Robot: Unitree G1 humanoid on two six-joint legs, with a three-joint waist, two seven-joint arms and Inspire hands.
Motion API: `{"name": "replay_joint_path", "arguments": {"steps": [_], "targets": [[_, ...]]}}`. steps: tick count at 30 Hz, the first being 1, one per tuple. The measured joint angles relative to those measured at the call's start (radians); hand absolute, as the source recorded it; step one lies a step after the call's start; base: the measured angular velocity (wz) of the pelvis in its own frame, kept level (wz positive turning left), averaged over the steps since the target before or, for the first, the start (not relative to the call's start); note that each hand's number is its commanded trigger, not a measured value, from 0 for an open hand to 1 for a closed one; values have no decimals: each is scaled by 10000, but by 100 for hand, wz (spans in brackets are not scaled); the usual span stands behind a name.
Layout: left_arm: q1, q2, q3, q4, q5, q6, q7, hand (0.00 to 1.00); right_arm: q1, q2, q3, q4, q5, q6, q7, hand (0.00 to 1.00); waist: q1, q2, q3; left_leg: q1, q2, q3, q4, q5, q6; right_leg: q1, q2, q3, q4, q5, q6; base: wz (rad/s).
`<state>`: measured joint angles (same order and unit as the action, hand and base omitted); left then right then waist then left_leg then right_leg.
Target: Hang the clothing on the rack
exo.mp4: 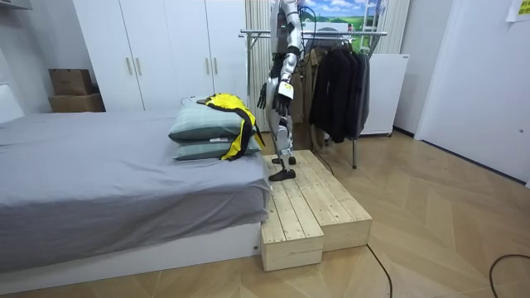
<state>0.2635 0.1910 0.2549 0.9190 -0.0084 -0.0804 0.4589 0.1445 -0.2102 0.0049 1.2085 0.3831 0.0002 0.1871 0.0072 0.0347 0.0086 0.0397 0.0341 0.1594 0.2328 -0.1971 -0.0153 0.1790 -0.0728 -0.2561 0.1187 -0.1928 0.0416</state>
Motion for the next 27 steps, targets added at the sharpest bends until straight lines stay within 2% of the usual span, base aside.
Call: {"name": "replay_joint_path", "arguments": {"steps": [6, 10, 16, 19, 27], "targets": [[-105, 18, 26, -1486, 738, -575, 875, 0, -12, -41, -402, -28, -418, -307, -18, 0, -33, -5, -39, 22, -12, 5, -20, 0, 0, -17, -6, 22, 15, -1, 0, -2], [-413, 254, -49, -2093, 1340, -792, 1014, 0, -64, -67, -689, -65, -653, -324, 114, 0, -55, 55, -78, -29, -11, -17, 47, -2, 0, -41, -5, 25, 9, 0, -1, 0], [-652, 405, -292, -2741, 2385, -793, 1237, 0, -8, -58, -686, 56, -370, -319, 258, 0, -103, 148, -77, -9, -26, -116, 36, -3, -1, -25, -4, 32, 27, 4, -5, 1], [-782, 419, -371, -3344, 2960, -790, 1237, 0, -39, -53, -688, 185, -413, -320, 356, 0, -313, 147, -76, -19, -93, -426, -30, -3, 0, 8, -5, -149, 26, 4, -5, 15], [-1196, 522, -1155, -4204, 4592, -784, 891, 0, -42, -127, -696, 361, -743, -313, 567, 0, -661, 186, -36, 89, -87, -309, -137, 2, 6, -1, -5, 94, 32, 4, -4, -6]]}}
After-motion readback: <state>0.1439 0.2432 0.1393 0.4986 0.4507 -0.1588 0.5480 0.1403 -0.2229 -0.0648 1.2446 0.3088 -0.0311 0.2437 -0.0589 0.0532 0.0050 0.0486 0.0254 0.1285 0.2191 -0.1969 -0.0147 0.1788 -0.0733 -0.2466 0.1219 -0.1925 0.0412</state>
